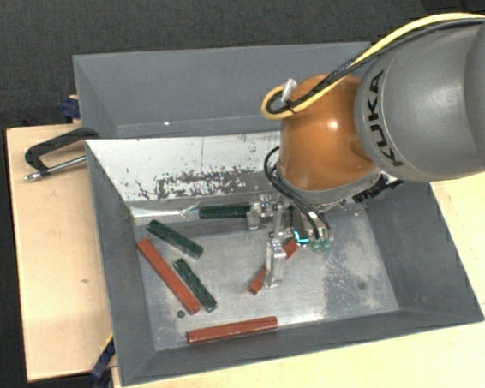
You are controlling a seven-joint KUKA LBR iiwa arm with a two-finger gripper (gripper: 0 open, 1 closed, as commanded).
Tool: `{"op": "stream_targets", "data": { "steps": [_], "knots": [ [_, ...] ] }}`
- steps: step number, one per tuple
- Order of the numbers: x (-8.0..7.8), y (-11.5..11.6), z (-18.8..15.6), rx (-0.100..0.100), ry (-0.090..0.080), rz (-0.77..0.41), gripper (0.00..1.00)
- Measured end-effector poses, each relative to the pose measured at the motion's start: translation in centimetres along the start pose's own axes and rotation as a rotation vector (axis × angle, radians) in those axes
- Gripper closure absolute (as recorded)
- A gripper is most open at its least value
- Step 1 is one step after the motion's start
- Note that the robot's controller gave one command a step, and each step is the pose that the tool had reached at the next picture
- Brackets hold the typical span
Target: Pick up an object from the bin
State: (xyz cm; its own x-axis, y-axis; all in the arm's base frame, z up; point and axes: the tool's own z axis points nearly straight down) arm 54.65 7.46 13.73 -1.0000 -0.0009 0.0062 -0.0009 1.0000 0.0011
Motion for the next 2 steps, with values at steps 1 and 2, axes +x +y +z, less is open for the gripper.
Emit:
{"op": "stream_targets", "data": {
  "steps": [1,2],
  "knots": [
    [-0.2,0.0,-0.4,-0.001,-0.008,0.001,0.00],
    [0.1,-1.1,3.3,0.000,-0.015,-0.239,0.00]
  ]
}}
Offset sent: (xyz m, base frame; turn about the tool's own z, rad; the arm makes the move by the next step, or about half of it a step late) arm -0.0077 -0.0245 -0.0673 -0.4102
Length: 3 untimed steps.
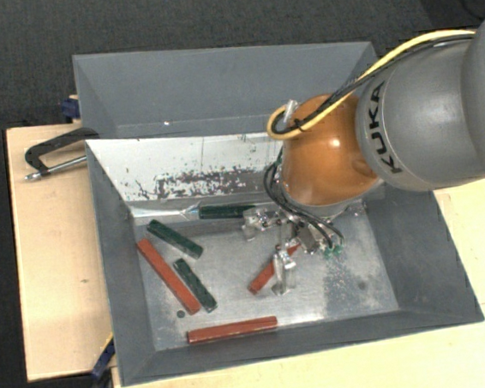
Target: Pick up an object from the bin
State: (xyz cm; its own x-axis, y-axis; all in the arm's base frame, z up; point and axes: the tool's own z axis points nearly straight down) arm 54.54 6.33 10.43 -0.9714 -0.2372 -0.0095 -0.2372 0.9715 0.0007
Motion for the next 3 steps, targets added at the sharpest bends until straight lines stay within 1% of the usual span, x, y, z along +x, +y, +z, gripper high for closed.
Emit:
{"op": "stream_targets", "data": {
  "steps": [1,2,3],
  "knots": [
    [-0.14,-1.31,3.06,-0.001,0.007,-0.134,0.00],
    [0.00,-1.90,3.28,-0.001,0.006,-0.274,0.00],
    [-0.17,-1.49,3.08,-0.001,0.005,-0.172,0.00]
  ]
}}
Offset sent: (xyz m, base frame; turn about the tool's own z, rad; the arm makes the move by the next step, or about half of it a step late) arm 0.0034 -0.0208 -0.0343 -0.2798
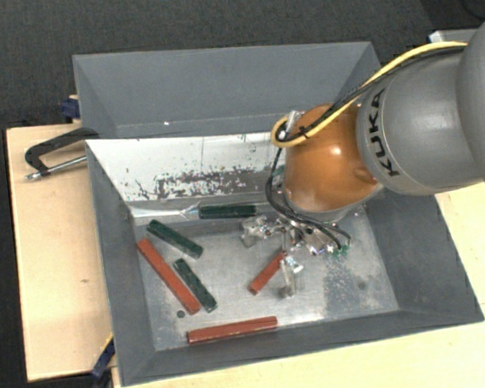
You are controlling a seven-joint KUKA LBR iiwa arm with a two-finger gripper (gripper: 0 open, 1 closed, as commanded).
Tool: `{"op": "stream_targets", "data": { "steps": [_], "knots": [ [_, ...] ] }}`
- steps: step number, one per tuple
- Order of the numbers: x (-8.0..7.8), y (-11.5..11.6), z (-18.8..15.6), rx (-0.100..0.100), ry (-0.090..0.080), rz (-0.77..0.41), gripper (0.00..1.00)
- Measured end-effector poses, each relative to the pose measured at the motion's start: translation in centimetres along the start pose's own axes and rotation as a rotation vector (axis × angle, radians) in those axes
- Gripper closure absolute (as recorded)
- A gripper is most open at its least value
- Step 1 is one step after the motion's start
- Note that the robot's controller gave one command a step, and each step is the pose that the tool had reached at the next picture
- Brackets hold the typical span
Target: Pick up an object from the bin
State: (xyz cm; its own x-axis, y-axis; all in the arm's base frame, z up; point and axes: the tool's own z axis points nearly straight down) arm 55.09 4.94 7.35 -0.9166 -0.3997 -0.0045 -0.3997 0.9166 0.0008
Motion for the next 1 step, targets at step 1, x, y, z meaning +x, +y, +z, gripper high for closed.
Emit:
{"op": "stream_targets", "data": {
  "steps": [1],
  "knots": [
    [0.08,-0.31,0.09,0.000,0.000,-0.101,1.00]
  ]
}}
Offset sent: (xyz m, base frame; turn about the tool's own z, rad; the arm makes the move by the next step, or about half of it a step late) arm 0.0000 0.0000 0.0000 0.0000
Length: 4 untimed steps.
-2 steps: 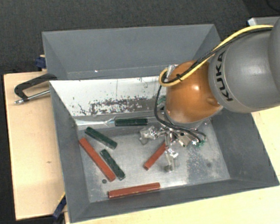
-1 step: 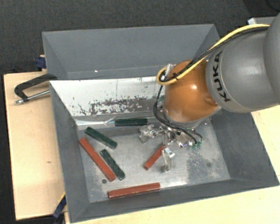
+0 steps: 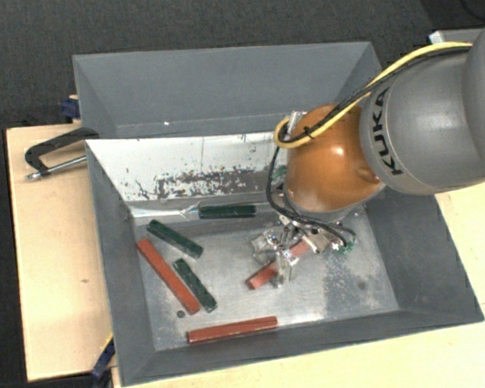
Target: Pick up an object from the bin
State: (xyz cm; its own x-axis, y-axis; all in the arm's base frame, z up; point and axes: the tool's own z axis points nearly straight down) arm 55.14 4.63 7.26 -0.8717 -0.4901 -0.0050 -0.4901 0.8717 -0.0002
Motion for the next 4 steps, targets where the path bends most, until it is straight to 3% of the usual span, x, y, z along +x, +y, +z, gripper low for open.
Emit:
{"op": "stream_targets", "data": {
  "steps": [4],
  "knots": [
    [0.1,0.1,-2.2,-0.002,0.005,0.001,1.00]
  ]
}}
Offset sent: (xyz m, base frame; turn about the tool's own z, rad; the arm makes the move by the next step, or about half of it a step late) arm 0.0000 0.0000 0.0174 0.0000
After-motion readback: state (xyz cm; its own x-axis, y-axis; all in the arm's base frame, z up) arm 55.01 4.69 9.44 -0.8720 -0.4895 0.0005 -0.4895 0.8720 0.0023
